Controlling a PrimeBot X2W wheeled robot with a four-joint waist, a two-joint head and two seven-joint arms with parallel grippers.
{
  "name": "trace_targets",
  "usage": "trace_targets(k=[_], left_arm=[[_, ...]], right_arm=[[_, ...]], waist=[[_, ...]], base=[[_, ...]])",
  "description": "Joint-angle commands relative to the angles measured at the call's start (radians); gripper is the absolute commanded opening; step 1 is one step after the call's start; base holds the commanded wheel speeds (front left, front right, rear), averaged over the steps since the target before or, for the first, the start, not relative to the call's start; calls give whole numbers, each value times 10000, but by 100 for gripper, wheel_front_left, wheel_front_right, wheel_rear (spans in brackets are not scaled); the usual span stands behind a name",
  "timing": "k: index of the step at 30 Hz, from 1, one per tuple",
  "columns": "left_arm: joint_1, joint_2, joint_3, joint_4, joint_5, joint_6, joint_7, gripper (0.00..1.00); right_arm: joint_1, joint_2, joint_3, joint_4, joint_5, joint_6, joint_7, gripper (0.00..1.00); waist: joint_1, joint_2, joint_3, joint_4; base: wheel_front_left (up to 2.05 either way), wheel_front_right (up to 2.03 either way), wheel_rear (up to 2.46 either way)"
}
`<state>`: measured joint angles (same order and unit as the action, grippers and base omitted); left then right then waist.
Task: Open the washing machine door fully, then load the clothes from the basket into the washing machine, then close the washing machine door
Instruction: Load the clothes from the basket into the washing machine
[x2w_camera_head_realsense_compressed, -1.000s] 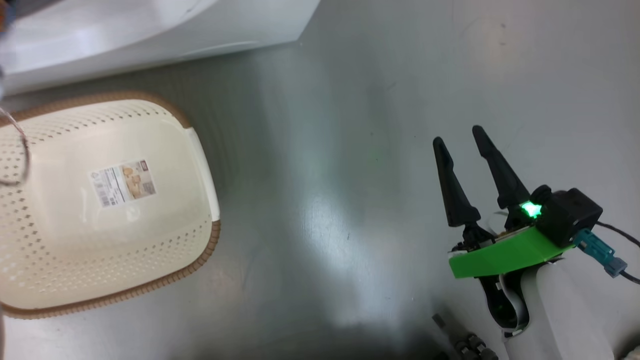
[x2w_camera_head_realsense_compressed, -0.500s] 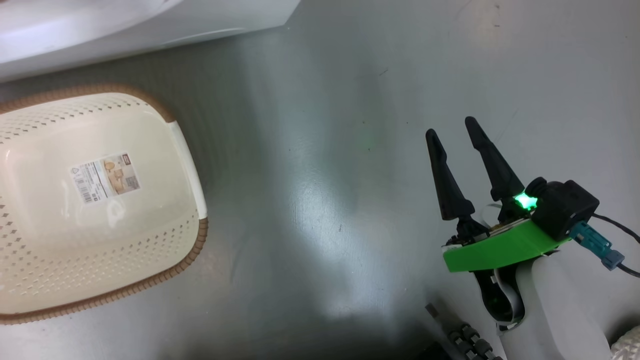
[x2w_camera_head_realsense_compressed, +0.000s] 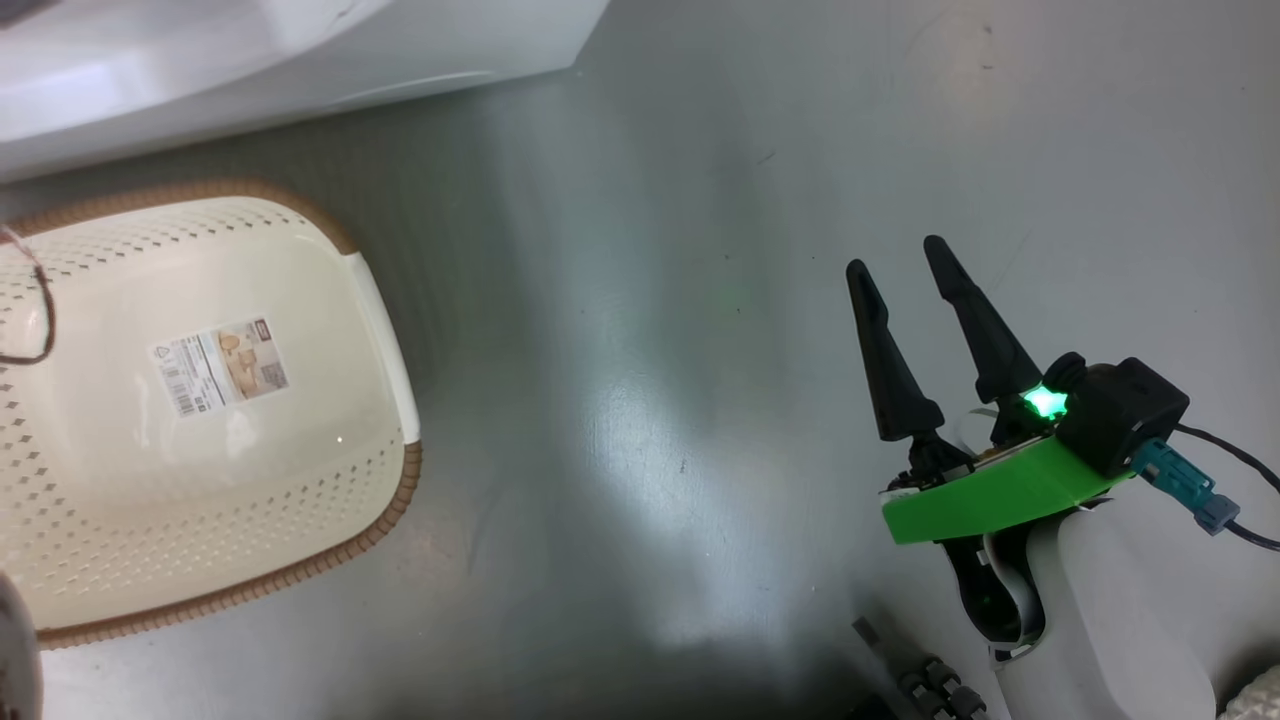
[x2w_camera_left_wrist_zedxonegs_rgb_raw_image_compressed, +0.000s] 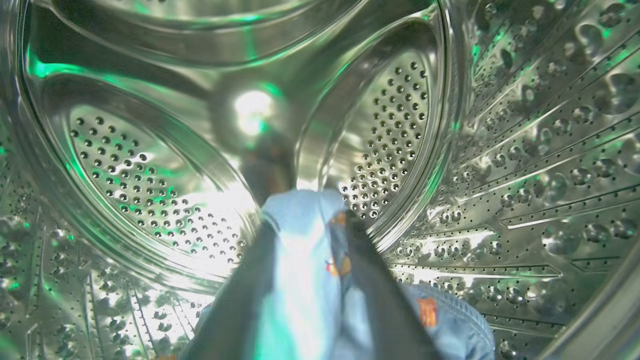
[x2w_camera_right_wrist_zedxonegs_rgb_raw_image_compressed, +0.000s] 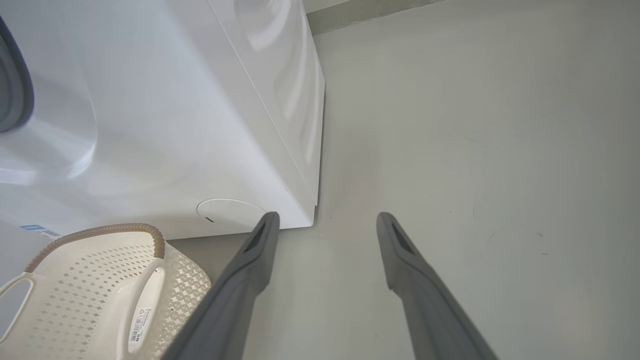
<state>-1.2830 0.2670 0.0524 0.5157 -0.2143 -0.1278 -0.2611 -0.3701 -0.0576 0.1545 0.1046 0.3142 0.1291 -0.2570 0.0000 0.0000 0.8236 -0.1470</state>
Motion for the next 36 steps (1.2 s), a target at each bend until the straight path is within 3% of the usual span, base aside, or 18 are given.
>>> trace_targets(k=[1,12,36], left_arm=[[-137,441,152,-113,82,-27,-6,100],[-385,247,16,1295,67,-28,-7,100],[169,-24,-104,2165,-212,-28,-7,100]], right_arm=[[279,73,244,-153,107,16,-48,100],[322,74,203,-88,64,16,-48,100],[309,74,47,-36,-51,16,-48,100]], waist=[[0,0,-36,29],[0,0,-407,196],[0,0,-832,476]], base=[[0,0,0],[0,0,0],[0,0,0]])
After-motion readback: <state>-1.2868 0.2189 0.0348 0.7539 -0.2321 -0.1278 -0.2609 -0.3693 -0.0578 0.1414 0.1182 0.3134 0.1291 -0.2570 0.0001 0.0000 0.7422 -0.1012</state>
